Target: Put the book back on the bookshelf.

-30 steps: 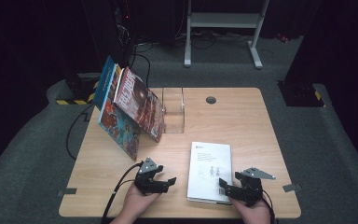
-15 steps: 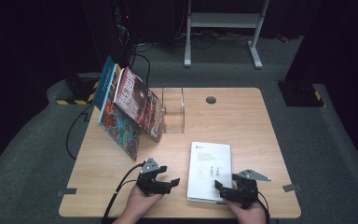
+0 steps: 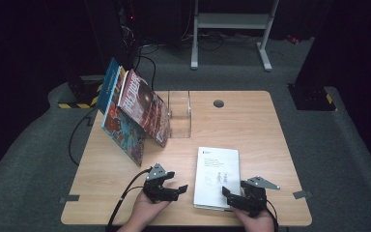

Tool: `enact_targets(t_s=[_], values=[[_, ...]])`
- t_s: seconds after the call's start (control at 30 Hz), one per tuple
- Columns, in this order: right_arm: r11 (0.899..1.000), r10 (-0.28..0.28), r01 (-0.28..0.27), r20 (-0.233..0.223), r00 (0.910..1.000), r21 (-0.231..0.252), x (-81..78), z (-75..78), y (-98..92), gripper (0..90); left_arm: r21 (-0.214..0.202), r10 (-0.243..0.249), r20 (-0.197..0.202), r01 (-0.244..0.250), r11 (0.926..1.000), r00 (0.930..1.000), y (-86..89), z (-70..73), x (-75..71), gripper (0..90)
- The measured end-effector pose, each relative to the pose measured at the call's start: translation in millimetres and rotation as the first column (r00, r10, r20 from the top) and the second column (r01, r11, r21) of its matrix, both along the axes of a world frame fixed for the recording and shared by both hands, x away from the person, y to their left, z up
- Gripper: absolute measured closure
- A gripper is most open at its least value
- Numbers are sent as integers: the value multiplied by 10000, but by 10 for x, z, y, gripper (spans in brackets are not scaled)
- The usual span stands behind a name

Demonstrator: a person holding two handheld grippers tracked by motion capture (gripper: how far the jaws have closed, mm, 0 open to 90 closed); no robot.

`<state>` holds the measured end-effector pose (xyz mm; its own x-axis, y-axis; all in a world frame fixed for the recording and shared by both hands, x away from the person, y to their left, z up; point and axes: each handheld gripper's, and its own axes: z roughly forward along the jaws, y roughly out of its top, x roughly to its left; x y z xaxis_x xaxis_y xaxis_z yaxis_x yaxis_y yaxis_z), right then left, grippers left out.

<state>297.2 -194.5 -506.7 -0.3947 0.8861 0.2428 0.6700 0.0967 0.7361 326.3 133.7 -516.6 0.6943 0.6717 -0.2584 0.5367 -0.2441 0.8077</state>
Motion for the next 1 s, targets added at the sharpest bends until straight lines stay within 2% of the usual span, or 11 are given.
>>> enact_targets(t_s=[0.23,0.37,0.63,0.8,0.97,1.0], values=[[10000,37,-37,-1,10000,-27,-3,5,24,191,90,55,26,-55,9999,10000,13,-5,11,212],[9990,438,-438,-48,9990,10,-13,5,199,196,77,165,-46,-165,9998,9999,65,-10,28,212],[9946,1038,-1039,-91,9946,-58,71,8,473,196,-106,484,24,-484,9988,9988,207,24,35,214],[9904,1383,-1384,-199,9902,-39,106,13,638,196,-189,565,-18,-565,9982,9984,220,25,39,216],[9842,1769,-1769,-34,9842,-16,118,-3,763,196,-281,548,-142,-552,9981,9984,212,11,55,215],[9831,1832,-1832,7,9831,-30,119,-6,777,196,-316,701,-174,-706,9970,9974,217,12,57,201]])
